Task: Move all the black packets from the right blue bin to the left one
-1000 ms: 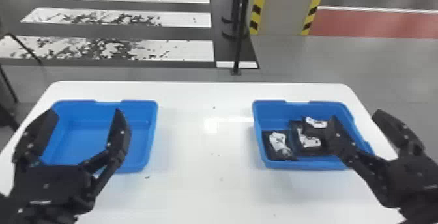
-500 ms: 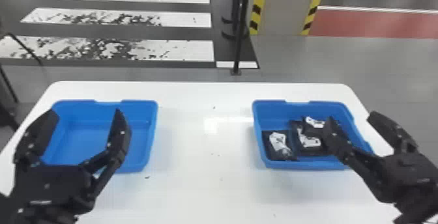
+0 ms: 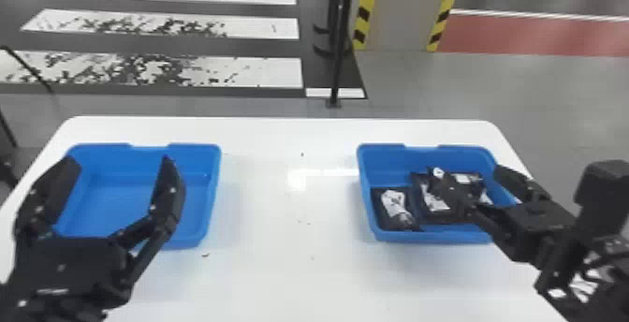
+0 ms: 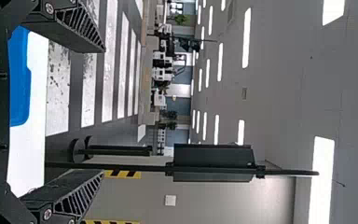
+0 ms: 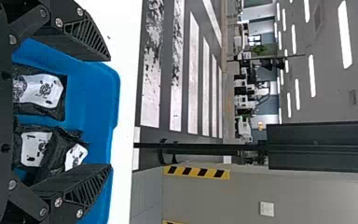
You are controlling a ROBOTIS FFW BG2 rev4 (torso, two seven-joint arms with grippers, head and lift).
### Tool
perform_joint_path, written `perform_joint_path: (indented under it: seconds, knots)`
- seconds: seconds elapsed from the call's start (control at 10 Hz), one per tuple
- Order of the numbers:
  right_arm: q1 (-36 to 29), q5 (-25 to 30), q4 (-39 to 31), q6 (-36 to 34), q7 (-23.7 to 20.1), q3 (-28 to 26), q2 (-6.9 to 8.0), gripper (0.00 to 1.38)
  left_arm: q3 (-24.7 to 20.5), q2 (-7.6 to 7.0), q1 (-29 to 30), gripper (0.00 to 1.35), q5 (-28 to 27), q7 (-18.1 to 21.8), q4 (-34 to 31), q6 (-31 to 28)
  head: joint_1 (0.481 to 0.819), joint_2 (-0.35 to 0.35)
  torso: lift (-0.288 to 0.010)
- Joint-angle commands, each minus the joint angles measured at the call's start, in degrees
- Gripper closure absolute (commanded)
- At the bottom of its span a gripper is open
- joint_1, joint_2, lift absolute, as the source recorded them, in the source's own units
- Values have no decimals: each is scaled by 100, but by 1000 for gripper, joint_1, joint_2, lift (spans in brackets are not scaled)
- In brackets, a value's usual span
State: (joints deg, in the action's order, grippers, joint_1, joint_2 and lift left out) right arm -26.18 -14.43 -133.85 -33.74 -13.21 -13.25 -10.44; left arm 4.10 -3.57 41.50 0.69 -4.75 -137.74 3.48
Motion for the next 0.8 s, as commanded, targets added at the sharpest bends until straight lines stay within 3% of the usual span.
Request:
perform_joint_path:
  seconds: [0.0, 0.3, 0.7]
  knots:
    - [481, 83, 581, -99, -94, 0, -11, 233, 2, 5, -2, 111, 23, 1, 0, -11, 695, -93, -140]
    - [1311, 346, 1537, -816, -279, 126, -20, 237, 2, 5, -30, 110, 46, 27, 14, -11, 695, -114, -140]
    - [1747, 186, 1959, -1576, -279, 594, -134, 246, 2, 5, -44, 110, 57, 36, 28, -11, 695, -101, -140]
